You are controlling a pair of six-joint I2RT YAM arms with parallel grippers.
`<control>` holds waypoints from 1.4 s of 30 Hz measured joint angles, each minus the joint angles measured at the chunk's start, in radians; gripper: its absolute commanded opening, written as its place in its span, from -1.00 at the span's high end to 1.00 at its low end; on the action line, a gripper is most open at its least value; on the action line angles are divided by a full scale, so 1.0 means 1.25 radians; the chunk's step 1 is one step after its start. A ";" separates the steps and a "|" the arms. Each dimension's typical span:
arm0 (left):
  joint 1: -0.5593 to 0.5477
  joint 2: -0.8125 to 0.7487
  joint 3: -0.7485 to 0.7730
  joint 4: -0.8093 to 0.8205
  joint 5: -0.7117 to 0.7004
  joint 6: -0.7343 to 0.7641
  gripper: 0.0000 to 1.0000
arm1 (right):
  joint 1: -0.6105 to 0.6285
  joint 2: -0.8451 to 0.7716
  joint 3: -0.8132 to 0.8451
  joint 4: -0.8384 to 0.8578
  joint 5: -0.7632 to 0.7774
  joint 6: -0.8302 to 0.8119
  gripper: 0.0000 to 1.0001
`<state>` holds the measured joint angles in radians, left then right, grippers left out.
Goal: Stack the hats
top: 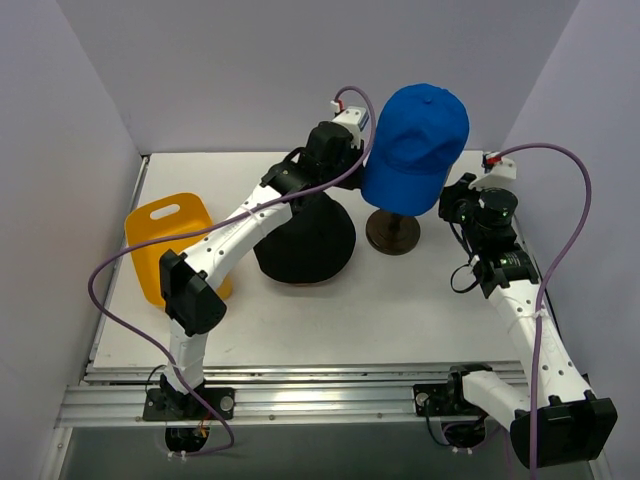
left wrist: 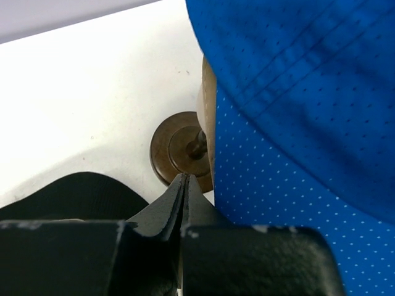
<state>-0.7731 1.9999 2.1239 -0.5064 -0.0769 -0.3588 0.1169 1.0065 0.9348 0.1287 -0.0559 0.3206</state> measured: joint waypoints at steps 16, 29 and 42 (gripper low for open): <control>0.046 -0.127 -0.029 -0.038 -0.032 -0.002 0.95 | 0.001 -0.045 0.122 -0.156 0.153 -0.015 1.00; -0.076 -0.194 -0.124 0.125 0.103 -0.006 0.95 | 0.000 0.190 0.486 -0.108 0.171 -0.051 0.77; -0.115 -0.139 -0.210 0.233 0.147 -0.038 0.95 | -0.004 0.204 0.383 -0.104 0.146 -0.042 0.71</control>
<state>-0.9169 1.8256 1.8614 -0.2153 0.1066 -0.4065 0.1116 1.2610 1.4132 -0.0017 0.1261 0.2680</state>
